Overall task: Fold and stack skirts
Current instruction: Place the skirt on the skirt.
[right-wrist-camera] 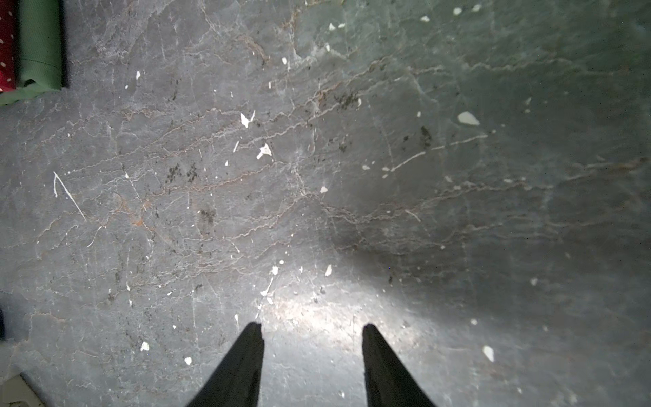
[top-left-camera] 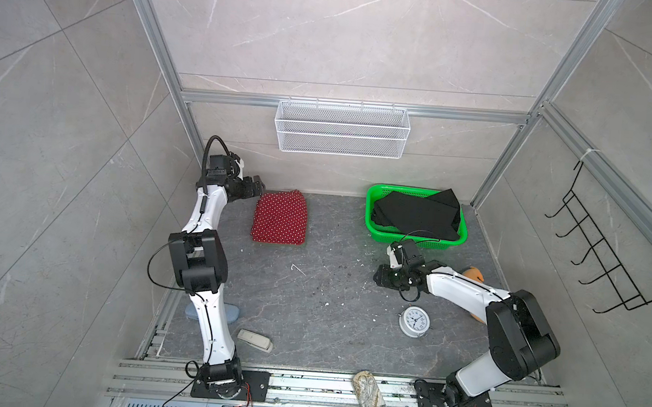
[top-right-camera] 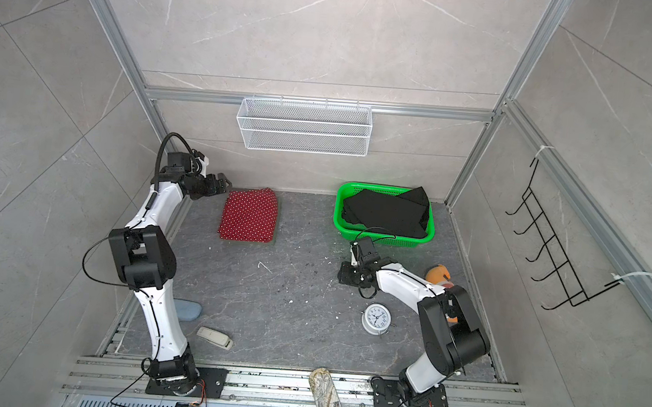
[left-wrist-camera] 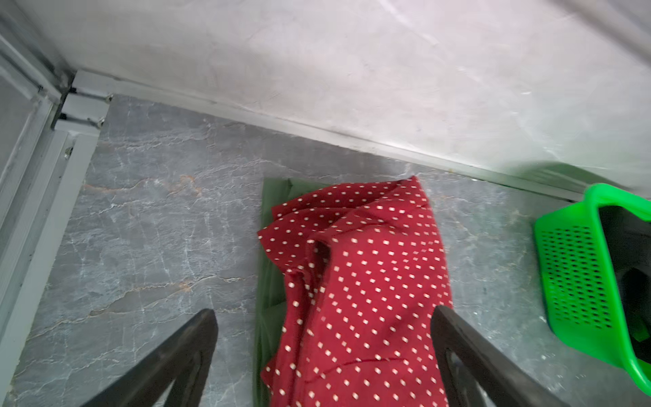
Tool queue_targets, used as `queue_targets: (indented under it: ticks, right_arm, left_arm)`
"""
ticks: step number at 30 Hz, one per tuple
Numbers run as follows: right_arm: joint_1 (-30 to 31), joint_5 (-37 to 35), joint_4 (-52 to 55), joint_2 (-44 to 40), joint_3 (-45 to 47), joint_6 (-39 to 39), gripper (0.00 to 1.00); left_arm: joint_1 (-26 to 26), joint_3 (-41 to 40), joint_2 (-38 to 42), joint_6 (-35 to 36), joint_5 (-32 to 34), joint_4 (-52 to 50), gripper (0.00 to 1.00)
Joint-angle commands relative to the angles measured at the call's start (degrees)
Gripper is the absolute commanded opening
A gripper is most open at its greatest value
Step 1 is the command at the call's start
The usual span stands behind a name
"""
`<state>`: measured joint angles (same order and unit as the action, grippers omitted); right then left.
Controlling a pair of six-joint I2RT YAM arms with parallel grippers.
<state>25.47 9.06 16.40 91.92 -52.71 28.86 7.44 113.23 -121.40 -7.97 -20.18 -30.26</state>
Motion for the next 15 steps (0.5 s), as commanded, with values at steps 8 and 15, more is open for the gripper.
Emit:
queue_targets:
  ticks: [8,15]
  right_arm:
    - [0.0,1.0,-0.3,-1.7,0.4,-0.7,0.49]
    - [-0.1,0.9,0.0,-2.8,0.5,-0.6,0.49]
  left_arm:
    - [-3.3,-8.2,5.3,-8.9,-8.1,12.3,0.5]
    - [-4.4,-7.7,-0.1,-11.7,-7.8,14.7,0.28]
